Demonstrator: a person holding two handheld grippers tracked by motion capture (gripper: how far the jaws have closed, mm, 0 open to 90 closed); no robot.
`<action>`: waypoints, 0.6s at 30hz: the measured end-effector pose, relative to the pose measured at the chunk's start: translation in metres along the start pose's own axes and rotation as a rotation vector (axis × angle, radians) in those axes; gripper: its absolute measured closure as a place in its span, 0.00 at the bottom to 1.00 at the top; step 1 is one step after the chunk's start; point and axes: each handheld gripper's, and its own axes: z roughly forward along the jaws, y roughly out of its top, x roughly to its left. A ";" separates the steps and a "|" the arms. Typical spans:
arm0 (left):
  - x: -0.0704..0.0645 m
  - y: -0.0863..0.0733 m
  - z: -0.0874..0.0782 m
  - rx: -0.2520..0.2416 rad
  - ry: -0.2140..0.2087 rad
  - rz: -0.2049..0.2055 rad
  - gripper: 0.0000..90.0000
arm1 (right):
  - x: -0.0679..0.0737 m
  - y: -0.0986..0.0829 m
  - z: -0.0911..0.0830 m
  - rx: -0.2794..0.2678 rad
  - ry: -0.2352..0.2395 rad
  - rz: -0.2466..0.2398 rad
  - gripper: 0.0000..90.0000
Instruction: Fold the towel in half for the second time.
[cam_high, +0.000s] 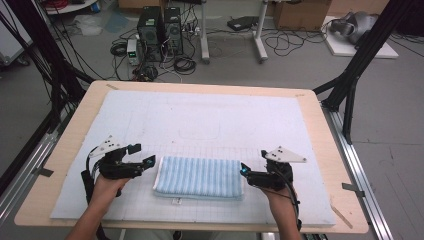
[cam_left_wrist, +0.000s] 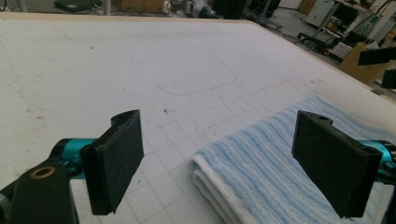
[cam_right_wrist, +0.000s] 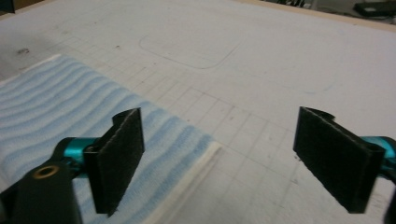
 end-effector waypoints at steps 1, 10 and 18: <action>-0.001 0.000 -0.002 -0.014 0.001 -0.001 0.19 | -0.001 -0.001 -0.002 -0.004 -0.002 -0.001 0.13; -0.003 0.002 -0.020 -0.037 0.006 0.037 0.20 | -0.007 -0.010 -0.030 -0.040 -0.005 -0.026 0.13; -0.001 0.003 -0.028 -0.057 0.024 0.043 0.20 | -0.005 -0.010 -0.032 -0.044 -0.014 -0.023 0.13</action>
